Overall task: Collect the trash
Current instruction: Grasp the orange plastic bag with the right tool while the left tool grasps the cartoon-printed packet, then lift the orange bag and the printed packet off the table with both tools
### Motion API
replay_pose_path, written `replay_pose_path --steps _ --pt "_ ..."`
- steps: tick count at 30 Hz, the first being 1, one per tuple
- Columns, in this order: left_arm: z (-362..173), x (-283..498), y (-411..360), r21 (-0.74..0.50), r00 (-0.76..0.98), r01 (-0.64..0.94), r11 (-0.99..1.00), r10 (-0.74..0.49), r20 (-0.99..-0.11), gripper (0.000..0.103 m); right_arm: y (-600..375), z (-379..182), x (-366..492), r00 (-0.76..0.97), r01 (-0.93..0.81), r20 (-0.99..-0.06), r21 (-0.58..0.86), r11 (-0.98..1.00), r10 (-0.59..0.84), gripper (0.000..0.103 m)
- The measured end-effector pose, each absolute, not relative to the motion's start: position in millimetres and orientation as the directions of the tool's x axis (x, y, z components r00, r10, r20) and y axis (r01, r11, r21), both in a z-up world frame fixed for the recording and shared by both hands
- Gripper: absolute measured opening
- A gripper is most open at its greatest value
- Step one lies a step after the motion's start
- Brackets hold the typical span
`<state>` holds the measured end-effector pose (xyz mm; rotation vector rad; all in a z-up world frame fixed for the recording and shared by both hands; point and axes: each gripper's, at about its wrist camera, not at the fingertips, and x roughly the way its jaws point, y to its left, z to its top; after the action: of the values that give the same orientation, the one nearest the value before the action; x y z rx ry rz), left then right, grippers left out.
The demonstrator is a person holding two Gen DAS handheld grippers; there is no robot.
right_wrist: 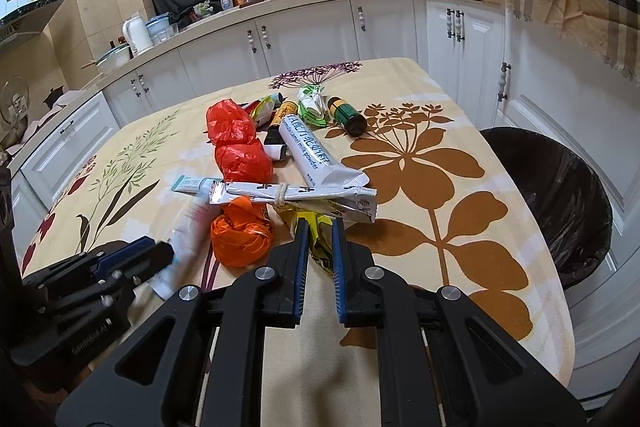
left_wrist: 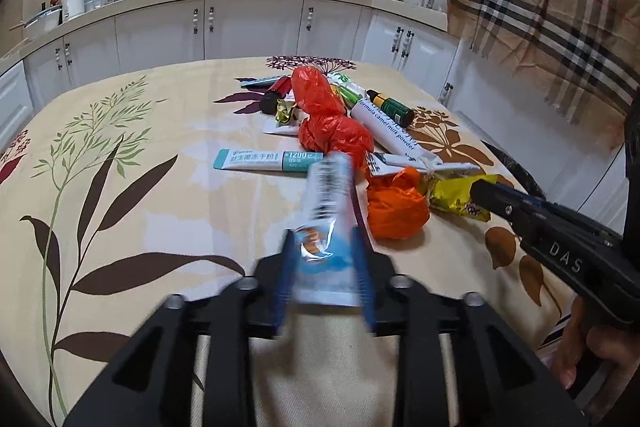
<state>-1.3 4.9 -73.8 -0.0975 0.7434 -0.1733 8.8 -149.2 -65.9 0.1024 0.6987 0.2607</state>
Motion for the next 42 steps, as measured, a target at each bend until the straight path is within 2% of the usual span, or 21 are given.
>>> replay_pose_path --steps 2,5,7,9,12,17,19,22,42 --pt "-76 -3 4 -0.142 0.723 0.121 0.982 -0.185 -0.666 0.051 -149 -66 9 0.736 -0.202 -0.62 0.182 0.962 0.272 0.012" --pt "-79 -3 1 -0.129 0.715 0.136 0.982 -0.187 -0.674 0.053 -149 -66 9 0.735 -0.201 -0.621 0.184 0.962 0.272 0.012" --pt "-82 0 -1 -0.13 0.7 0.145 0.981 -0.194 -0.688 0.053 -149 -66 9 0.733 -0.201 -0.623 0.185 0.962 0.273 0.012" --pt "-86 2 -1 -0.132 0.69 0.147 0.98 -0.197 -0.696 0.044 -149 -67 9 0.732 -0.2 -0.625 0.184 0.962 0.271 0.012" --pt "-87 4 -2 -0.12 0.69 0.156 0.981 -0.195 -0.697 0.042 -150 -67 10 0.731 -0.197 -0.627 0.186 0.963 0.271 0.012" --pt "-87 3 1 -0.118 0.697 0.151 0.981 -0.191 -0.691 0.041 -150 -70 12 0.721 -0.184 -0.638 0.202 0.962 0.272 0.022" --pt "-86 1 3 -0.11 0.701 0.147 0.983 -0.181 -0.69 0.041 -150 -70 11 0.722 -0.184 -0.637 0.198 0.963 0.269 0.034" --pt "-85 -1 9 -0.108 0.704 0.139 0.984 -0.175 -0.689 0.041 -147 -68 9 0.733 -0.187 -0.629 0.181 0.966 0.26 0.04" --pt "-75 -19 78 -0.089 0.741 -0.016 0.996 -0.048 -0.67 0.041 -84 -66 4 0.686 -0.322 -0.643 0.15 0.935 0.339 0.041"
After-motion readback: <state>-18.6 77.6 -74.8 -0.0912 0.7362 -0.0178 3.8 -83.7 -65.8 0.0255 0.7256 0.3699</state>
